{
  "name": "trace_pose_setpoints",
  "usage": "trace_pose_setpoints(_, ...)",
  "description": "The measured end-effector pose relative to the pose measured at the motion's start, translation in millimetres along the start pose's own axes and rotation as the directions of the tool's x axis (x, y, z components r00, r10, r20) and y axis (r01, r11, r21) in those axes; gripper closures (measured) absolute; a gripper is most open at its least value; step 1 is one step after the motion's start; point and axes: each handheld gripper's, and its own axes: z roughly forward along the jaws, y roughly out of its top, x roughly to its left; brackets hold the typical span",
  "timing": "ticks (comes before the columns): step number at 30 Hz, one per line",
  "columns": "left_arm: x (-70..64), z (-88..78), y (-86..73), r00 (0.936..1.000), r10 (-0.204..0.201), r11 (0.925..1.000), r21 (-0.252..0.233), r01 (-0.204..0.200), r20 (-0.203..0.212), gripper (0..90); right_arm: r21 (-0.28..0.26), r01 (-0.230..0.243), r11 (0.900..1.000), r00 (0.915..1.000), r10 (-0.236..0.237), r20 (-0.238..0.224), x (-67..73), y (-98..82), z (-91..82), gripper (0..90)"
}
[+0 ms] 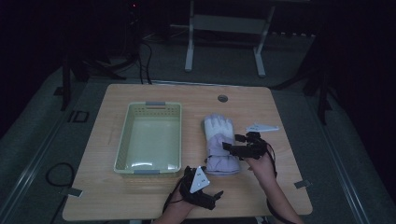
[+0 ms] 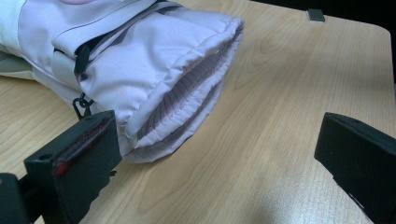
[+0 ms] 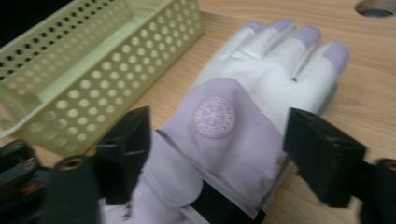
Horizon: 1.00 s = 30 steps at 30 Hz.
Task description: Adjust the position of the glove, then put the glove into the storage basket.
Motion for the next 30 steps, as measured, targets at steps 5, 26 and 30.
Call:
trace_pose_setpoints(5,-4.6,-1.1,-0.3,0.9996,0.028,0.9996,-0.001,-0.028,-0.001,0.3,-0.052,0.08,0.995,0.9968,-0.08,-0.003,1.3,-0.4,-10.0,18.1)
trace_pose_setpoints(26,5.0,-24.9,78.2,0.9939,-0.11,0.9901,-0.088,0.109,-0.001,0.4,-0.063,0.108,0.992,0.9909,-0.103,0.087,-28.4,0.8,-46.1,12.4)
trace_pose_setpoints(30,20.1,-20.0,100.0,0.985,-0.162,0.9862,-0.045,0.159,-0.06,0.4,-0.076,0.099,0.992,0.9924,-0.093,0.08,-29.7,4.9,-48.3,12.0)
